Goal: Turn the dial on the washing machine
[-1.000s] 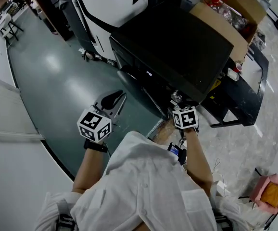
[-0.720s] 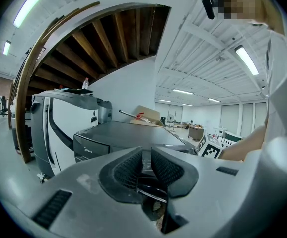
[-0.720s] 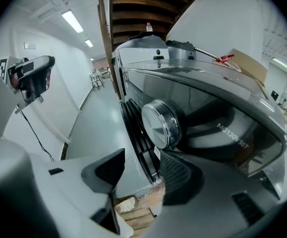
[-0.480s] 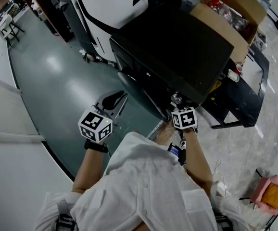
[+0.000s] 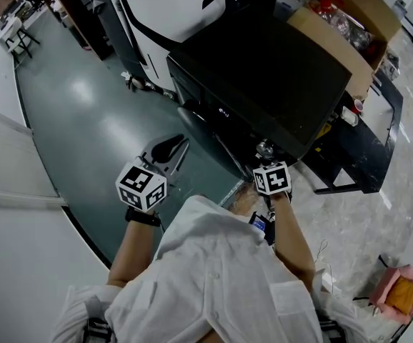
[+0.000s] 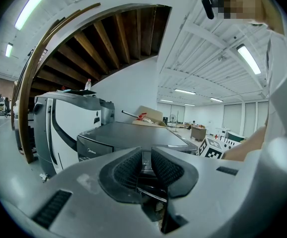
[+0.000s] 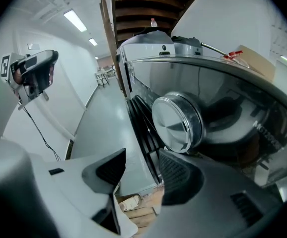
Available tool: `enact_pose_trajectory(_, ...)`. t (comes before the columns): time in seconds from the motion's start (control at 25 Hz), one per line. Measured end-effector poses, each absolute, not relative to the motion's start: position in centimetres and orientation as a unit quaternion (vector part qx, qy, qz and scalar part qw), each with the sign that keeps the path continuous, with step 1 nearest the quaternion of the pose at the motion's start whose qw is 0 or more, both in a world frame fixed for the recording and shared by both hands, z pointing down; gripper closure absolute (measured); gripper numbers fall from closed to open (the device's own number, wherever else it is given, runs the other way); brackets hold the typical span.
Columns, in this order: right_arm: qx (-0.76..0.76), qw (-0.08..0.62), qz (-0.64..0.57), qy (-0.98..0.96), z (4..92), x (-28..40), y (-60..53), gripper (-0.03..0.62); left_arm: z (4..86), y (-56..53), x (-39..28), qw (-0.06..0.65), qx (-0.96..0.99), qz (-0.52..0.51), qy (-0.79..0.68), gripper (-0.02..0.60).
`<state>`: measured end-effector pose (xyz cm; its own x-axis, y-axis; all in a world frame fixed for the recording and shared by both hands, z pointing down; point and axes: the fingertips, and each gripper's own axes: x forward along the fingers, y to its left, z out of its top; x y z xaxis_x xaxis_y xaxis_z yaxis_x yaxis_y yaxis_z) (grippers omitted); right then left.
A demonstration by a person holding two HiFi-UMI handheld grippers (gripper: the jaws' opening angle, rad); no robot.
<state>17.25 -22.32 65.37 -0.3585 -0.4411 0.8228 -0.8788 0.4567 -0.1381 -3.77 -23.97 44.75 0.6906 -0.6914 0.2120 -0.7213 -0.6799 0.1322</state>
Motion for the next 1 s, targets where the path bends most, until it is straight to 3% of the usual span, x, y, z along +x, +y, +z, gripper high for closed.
enact_pose_trajectory(0.16, 0.401, 0.360, 0.283, -0.794, 63.3, 15.5, -21.2, 0.382, 44.7, -24.1, -3.8, 0.104, 0.913, 0.068, -0.388, 0.522)
enact_pose_trajectory(0.4, 0.403, 0.289, 0.194, -0.846, 55.0, 13.3, -21.6, 0.393, 44.6, -24.1, -3.0, 0.102, 0.919, 0.066, -0.376, 0.522)
enact_pose_trajectory(0.68, 0.470, 0.336, 0.151, -0.802, 54.1, 18.2, -23.3, 0.388, 44.6, -24.1, -2.1, 0.103, 0.923, 0.061, -0.367, 0.522)
enact_pose_trajectory(1.0, 0.446, 0.399, 0.157, -0.786, 57.0, 17.6, -23.7, 0.383, 45.0, -24.0, -1.9, 0.106, 0.922, 0.064, -0.366, 0.522)
